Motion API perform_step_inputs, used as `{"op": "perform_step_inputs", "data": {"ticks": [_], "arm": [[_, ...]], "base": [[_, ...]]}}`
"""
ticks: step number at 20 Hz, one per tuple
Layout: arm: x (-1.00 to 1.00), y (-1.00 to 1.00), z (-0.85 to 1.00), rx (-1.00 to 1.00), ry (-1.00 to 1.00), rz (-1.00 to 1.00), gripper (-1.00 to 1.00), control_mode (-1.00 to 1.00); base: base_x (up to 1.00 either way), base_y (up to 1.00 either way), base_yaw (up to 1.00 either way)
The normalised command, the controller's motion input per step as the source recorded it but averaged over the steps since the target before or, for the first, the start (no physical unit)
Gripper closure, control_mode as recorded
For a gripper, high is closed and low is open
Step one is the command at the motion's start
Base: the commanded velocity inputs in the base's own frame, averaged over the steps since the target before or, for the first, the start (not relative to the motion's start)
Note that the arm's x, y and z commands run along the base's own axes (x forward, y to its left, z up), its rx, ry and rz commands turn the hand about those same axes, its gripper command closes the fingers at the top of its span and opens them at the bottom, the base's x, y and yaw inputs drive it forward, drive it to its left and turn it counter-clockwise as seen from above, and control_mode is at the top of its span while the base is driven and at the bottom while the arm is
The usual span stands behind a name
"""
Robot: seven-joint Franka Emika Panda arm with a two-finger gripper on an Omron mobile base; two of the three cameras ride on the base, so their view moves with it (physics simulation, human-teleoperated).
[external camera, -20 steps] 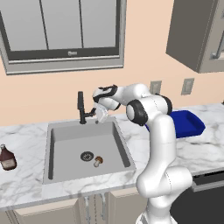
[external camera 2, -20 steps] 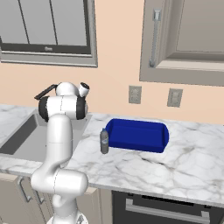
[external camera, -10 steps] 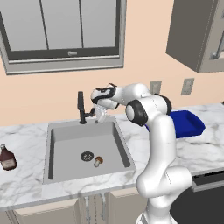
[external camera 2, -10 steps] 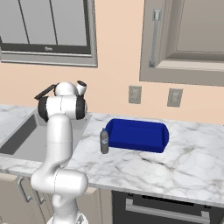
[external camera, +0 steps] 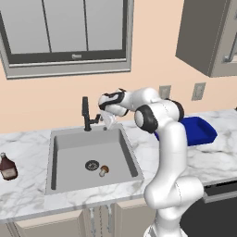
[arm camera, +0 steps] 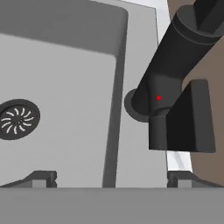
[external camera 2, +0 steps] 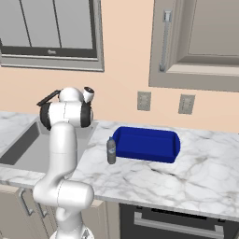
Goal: Pick up all produce items and place them in the sink. Turn on the sink faucet to wash them. Then turn the sink off and put them in the tray.
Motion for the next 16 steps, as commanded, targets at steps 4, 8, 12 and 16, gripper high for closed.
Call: {"op": "perform_step_inputs", "data": {"ticks": [4, 8, 12, 16], "arm": [[-0.22, -0.04, 0.08, 0.0, -0.05, 0.01, -1.0, -1.0], [-0.51, 0.0, 0.1, 0.0, -0.07, 0.0, -1.0, -1.0], [-0.74, 0.0, 0.18, 0.0, -0.09, 0.0, -1.0, -1.0], [-0.71, 0.0, 0.31, 0.0, -0.06, 0.0, -1.0, -1.0]], "base": [[0.0, 0.0, 0.0], [0.0, 0.0, 0.0], [0.0, 0.0, 0.0], [0.0, 0.0, 0.0]]}}
